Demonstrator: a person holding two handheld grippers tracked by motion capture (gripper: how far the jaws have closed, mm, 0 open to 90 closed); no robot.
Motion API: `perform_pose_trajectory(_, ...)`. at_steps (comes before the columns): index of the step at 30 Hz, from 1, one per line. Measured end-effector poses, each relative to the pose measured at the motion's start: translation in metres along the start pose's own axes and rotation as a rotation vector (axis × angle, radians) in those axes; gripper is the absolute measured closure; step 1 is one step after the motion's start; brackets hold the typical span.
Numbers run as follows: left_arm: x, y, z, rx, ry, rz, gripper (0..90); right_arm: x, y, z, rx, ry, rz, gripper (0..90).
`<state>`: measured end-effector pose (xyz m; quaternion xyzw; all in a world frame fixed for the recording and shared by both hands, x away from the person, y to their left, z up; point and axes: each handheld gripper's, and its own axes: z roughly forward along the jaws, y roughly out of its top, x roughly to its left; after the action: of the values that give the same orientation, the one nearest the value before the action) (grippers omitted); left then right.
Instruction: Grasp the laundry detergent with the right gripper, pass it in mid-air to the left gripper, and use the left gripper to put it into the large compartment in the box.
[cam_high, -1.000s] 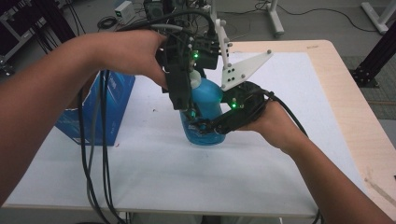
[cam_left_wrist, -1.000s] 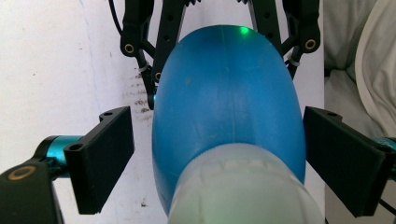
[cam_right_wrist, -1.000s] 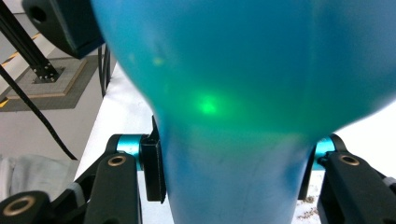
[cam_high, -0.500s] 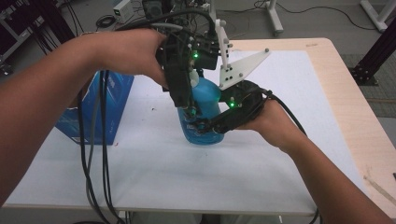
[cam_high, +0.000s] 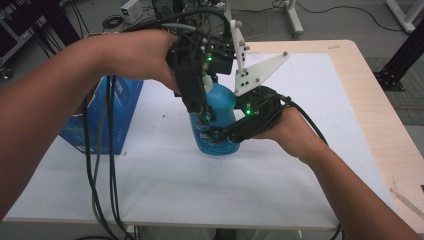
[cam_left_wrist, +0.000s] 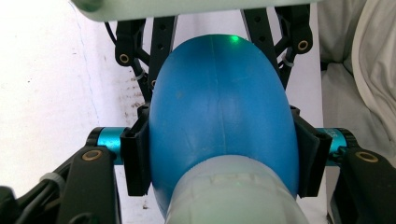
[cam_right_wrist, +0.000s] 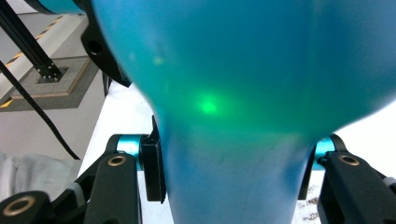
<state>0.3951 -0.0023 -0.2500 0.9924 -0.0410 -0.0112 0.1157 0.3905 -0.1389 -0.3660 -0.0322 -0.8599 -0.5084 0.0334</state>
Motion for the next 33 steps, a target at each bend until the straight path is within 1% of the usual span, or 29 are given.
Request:
perform_pose_trajectory(6, 0.0, 0.0, 0.0, 0.0, 0.006, -0.004, 37.1, -0.001, 0.0, 0.0, -0.001, 0.0, -0.001, 45.4)
perform_pose_trajectory(10, -0.001, 0.0, -0.001, -0.005, -0.002, -0.014, 37.2, -0.001, 0.0, 0.0, 0.002, 0.004, 0.001, 44.6)
perform_pose_trajectory(11, 0.0, 0.001, -0.002, -0.009, -0.004, -0.007, 37.3, -0.001, 0.001, 0.0, 0.003, 0.011, 0.008, 43.3)
perform_pose_trajectory(12, -0.001, 0.001, -0.004, -0.01, -0.004, -0.003, 37.4, -0.001, 0.001, 0.0, 0.004, 0.011, 0.014, 39.7)
perform_pose_trajectory(14, -0.002, 0.001, -0.008, -0.006, -0.004, -0.006, 37.4, -0.001, 0.001, 0.001, 0.03, 0.008, 0.039, 29.8)
perform_pose_trajectory(15, -0.002, 0.001, -0.008, -0.006, -0.004, -0.006, 37.5, -0.001, 0.001, 0.001, 0.03, 0.008, 0.039, 29.8)
perform_pose_trajectory(16, -0.002, 0.0, -0.013, 0.001, 0.002, -0.009, 37.5, -0.002, -0.002, -0.002, 0.04, 0.009, 0.056, 24.4)
perform_pose_trajectory(17, -0.002, -0.001, -0.016, 0.009, 0.004, -0.015, 37.5, -0.002, -0.002, -0.003, 0.038, 0.005, 0.063, 21.6)
perform_pose_trajectory(18, -0.002, -0.003, -0.019, 0.011, 0.008, -0.018, 37.5, -0.003, -0.002, -0.005, 0.034, -0.006, 0.071, 21.6)
perform_pose_trajectory(19, -0.002, -0.005, -0.021, 0.014, 0.011, -0.03, 37.5, -0.004, -0.003, -0.009, 0.031, -0.008, 0.075, 21.1)
perform_pose_trajectory(20, -0.002, -0.007, -0.024, 0.018, 0.016, -0.036, 37.4, -0.004, -0.002, -0.012, 0.032, -0.008, 0.082, 14.8)
perform_pose_trajectory(21, -0.002, -0.007, -0.024, 0.018, 0.016, -0.036, 37.5, -0.005, -0.002, -0.015, 0.045, -0.026, 0.096, 12.1)
perform_pose_trajectory(22, -0.001, -0.011, -0.03, 0.023, 0.022, -0.055, 37.4, -0.005, -0.002, -0.02, 0.053, -0.03, 0.101, 12.1)
perform_pose_trajectory(23, -0.001, -0.011, -0.03, 0.023, 0.022, -0.055, 37.4, -0.005, -0.002, -0.02, 0.053, -0.03, 0.101, 12.1)
perform_pose_trajectory(24, 0.0, -0.015, -0.036, 0.026, 0.023, -0.09, 37.4, -0.004, -0.001, -0.028, 0.064, -0.033, 0.101, 12.1)
perform_pose_trajectory(25, 0.0, -0.017, -0.038, 0.026, 0.022, -0.108, 37.4, -0.004, -0.001, -0.031, 0.074, -0.046, 0.104, 12.1)
perform_pose_trajectory(27, 0.001, -0.021, -0.043, 0.031, 0.028, -0.129, 37.4, -0.004, 0.0, -0.04, 0.112, -0.087, 0.121, 12.1)
perform_pose_trajectory(28, 0.001, -0.021, -0.043, 0.031, 0.028, -0.129, 37.4, -0.005, 0.002, -0.045, 0.13, -0.092, 0.126, 12.0)
perform_pose_trajectory(29, 0.002, -0.023, -0.046, 0.033, 0.032, -0.143, 37.4, -0.004, 0.003, -0.05, 0.144, -0.099, 0.121, 12.1)
perform_pose_trajectory(30, 0.003, -0.027, -0.051, 0.04, 0.041, -0.18, 37.4, -0.004, 0.004, -0.055, 0.165, -0.1, 0.116, 12.1)
perform_pose_trajectory(31, 0.003, -0.027, -0.051, 0.04, 0.041, -0.18, 37.4, -0.003, 0.005, -0.06, 0.177, -0.088, 0.103, 12.1)
perform_pose_trajectory(32, 0.004, -0.031, -0.056, 0.05, 0.047, -0.225, 37.4, -0.003, 0.006, -0.066, 0.193, -0.066, 0.092, 12.1)
perform_pose_trajectory(33, 0.005, -0.033, -0.059, 0.048, 0.054, -0.245, 37.4, -0.003, 0.007, -0.07, 0.216, -0.04, 0.085, 12.1)
